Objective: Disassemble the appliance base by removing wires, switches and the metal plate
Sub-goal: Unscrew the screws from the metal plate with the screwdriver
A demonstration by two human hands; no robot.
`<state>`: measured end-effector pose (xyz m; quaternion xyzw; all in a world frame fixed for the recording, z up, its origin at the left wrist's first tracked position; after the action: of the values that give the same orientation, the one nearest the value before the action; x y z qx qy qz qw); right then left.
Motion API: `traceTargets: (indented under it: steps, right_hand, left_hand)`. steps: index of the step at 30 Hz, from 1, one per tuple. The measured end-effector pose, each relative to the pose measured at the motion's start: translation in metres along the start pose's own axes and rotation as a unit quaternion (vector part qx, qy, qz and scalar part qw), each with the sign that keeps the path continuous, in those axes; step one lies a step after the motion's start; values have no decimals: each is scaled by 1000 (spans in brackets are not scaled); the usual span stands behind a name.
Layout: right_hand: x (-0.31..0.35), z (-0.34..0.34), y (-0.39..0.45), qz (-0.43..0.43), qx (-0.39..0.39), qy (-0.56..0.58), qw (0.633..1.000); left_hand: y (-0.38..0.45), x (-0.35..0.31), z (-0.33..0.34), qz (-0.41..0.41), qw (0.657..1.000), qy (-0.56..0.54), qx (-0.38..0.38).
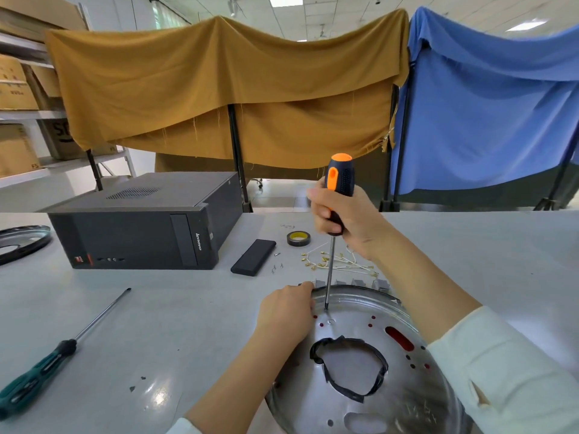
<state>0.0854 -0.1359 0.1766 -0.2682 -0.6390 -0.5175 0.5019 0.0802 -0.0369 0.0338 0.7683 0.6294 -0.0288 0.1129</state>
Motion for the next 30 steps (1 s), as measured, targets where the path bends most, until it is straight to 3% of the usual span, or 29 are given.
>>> traceTargets:
  steps: [3,6,7,9,11,12,13,15,17,19,21,22,25,26,28,30]
  right_hand:
    - [3,-14,-3,-39,-199,-107,973]
    - [1,-21,-8,-57,-291,-88,951]
    - [-1,-21,-6,-52,-264,-49,962]
    - [-3,-8,0,-22,-72,40,996]
    - [1,9,-2,20,127,67,989]
    - [2,12,-2,28,160,57,985]
    - [0,11,1,25,135,37,990]
    - [-1,1,6,-8,-14,-34,999]
    - [0,-11,2,-42,-189,-93,977]
    - [-3,-15,-3,-55,-271,-76,958]
    - [-6,-14,-3,-47,-251,-17,967]
    - [-8,-10,0,-34,-189,17,981]
    - [-4,19,-2,26,114,58,991]
    - [-3,25,-4,35,169,51,984]
    - [-5,22,1,31,120,25,992]
    - [-4,11,3,-7,-46,-45,998]
  left_hand:
    - [1,0,1,0,1000,-3,-1]
    - [2,1,1,2,1000,3,-8]
    - [2,1,1,4,1000,3,-10]
    - [1,1,2,7,1000,1,-11]
    - [1,1,2,9,1000,1,-11]
    - [2,1,2,9,1000,1,-11]
    - [2,1,2,8,1000,3,-12]
    - [1,1,2,5,1000,9,-14]
    - [0,1,2,3,1000,9,-15]
    - [1,0,1,5,1000,7,-16]
    - [0,-1,0,7,1000,5,-18]
    - [0,-1,-1,8,1000,5,-19]
    - [-1,-1,-1,8,1000,1,-17]
    - [-2,-1,-1,7,1000,0,-14]
    - [-2,-1,-1,5,1000,0,-11]
    - [-2,-1,-1,2,1000,0,-9]
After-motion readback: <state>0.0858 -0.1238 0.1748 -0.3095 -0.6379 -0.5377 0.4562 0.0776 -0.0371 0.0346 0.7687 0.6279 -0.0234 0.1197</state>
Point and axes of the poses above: each hand's wrist, its own y-axis towards the middle knuckle, its own z-axis out of the palm, x = y × z, the point moved 6 cm from there along y, towards the middle knuckle
